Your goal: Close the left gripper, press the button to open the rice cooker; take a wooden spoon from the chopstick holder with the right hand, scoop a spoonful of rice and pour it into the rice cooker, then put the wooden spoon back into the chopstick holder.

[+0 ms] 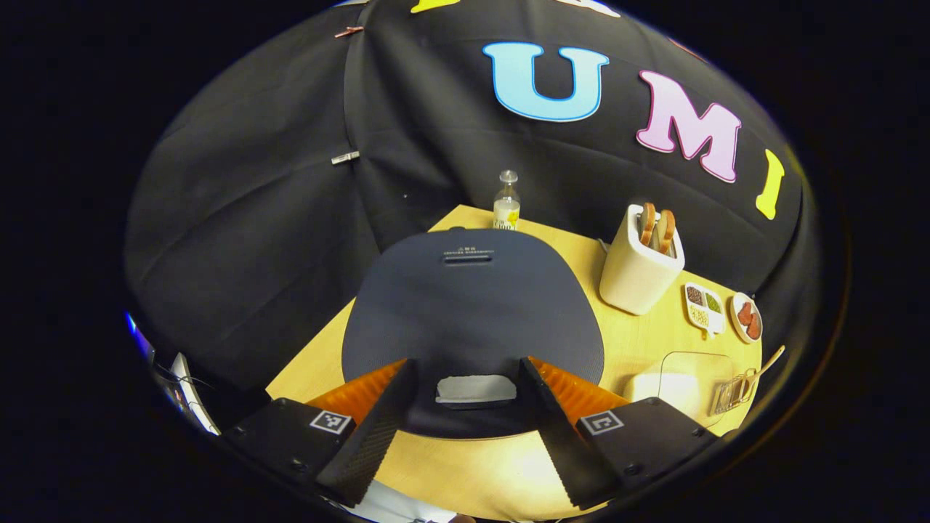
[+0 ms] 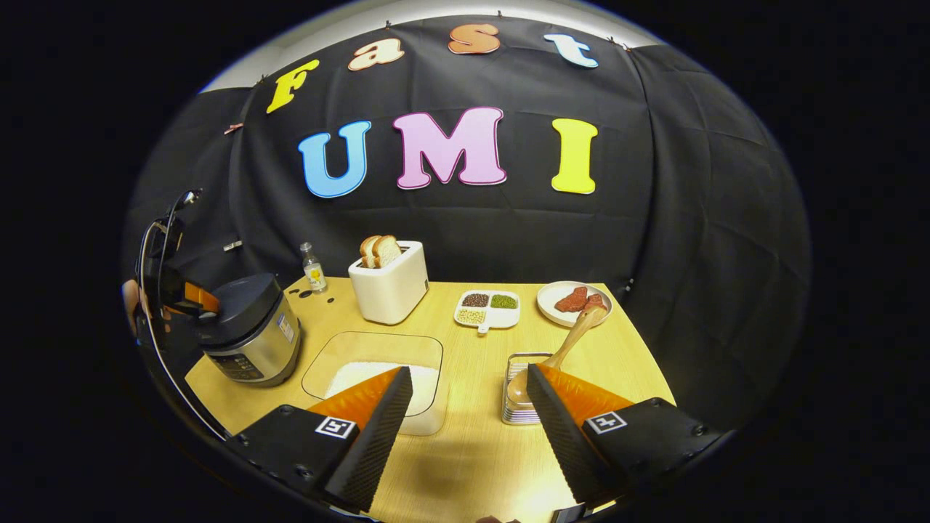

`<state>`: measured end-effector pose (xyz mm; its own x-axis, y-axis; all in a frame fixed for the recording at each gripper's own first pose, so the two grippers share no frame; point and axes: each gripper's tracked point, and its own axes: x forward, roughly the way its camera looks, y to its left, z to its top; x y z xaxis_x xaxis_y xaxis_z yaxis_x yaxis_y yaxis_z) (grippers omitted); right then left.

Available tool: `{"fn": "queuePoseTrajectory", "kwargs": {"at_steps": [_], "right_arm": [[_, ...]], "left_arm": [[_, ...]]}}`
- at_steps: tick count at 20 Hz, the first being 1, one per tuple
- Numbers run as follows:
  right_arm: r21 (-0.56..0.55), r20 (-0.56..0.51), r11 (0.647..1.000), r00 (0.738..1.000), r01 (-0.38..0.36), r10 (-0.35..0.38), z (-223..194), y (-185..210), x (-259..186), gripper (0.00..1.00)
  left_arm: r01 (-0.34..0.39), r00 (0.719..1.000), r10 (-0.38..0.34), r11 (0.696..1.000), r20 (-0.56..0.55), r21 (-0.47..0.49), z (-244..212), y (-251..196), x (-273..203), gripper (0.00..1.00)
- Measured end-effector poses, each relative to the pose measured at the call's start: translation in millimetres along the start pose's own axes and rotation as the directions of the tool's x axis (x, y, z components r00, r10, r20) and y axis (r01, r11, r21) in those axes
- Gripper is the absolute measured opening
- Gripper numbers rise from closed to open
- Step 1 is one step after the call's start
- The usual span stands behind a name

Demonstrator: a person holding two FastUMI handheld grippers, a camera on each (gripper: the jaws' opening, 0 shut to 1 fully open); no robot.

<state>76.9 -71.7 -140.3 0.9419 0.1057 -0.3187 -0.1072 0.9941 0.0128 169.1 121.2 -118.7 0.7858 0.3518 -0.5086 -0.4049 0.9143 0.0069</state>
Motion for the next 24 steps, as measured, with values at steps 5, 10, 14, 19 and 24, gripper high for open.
{"fn": "queuePoseTrajectory", "kwargs": {"at_steps": [5,10,14,19,24], "right_arm": [[0.008,-0.006,1.000,1.000,-0.005,0.005,-7,-3,-2,0.99],[0.012,-0.015,1.000,1.000,-0.021,0.021,-11,-12,-6,0.99],[0.043,0.037,0.998,0.999,-0.035,0.033,10,-22,-6,0.99],[0.003,0.137,0.999,0.989,-0.050,0.050,62,-30,-11,0.99],[0.012,0.314,0.999,0.948,0.037,-0.039,122,-30,-66,0.98]], "left_arm": [[0.006,0.999,-0.007,1.000,0.032,0.026,-8,-3,5,1.00],[0.012,0.997,-0.014,1.000,0.080,0.020,-4,-3,-1,0.98],[0.034,0.969,-0.016,0.997,0.246,-0.069,17,-15,-52,0.96],[0.097,0.889,-0.066,0.994,0.454,-0.046,52,-43,-148,0.95],[0.178,0.818,-0.161,0.984,0.553,0.024,68,-43,-217,0.95]]}}
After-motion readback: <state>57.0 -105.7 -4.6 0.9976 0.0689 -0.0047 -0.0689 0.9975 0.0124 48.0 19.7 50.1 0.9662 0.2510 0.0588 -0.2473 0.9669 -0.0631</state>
